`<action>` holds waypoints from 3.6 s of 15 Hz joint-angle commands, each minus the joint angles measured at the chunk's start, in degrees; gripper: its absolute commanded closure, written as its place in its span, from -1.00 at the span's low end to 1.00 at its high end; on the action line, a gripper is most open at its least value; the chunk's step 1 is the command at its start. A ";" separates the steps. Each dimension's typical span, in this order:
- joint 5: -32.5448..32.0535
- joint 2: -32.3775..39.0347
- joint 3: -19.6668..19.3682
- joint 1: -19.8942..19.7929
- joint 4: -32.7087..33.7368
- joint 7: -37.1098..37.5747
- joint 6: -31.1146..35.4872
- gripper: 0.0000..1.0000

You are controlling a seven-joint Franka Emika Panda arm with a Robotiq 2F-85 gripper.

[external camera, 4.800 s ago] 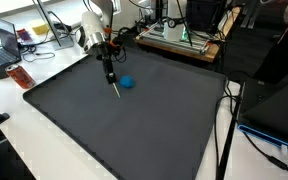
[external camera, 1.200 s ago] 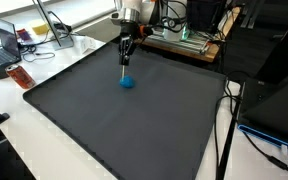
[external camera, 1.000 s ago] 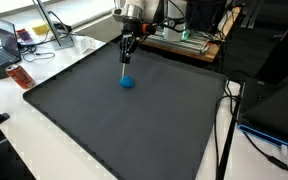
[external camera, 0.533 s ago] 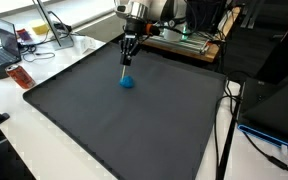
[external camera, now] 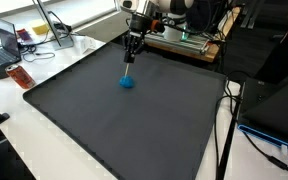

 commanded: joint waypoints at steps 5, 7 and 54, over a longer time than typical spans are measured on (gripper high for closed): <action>26.64 2.71 -6.37 14.39 5.13 -25.23 -1.70 0.94; 32.32 3.63 -8.00 17.64 6.93 -30.71 -1.47 0.94; 108.49 34.52 6.03 9.73 74.53 -111.76 41.80 0.94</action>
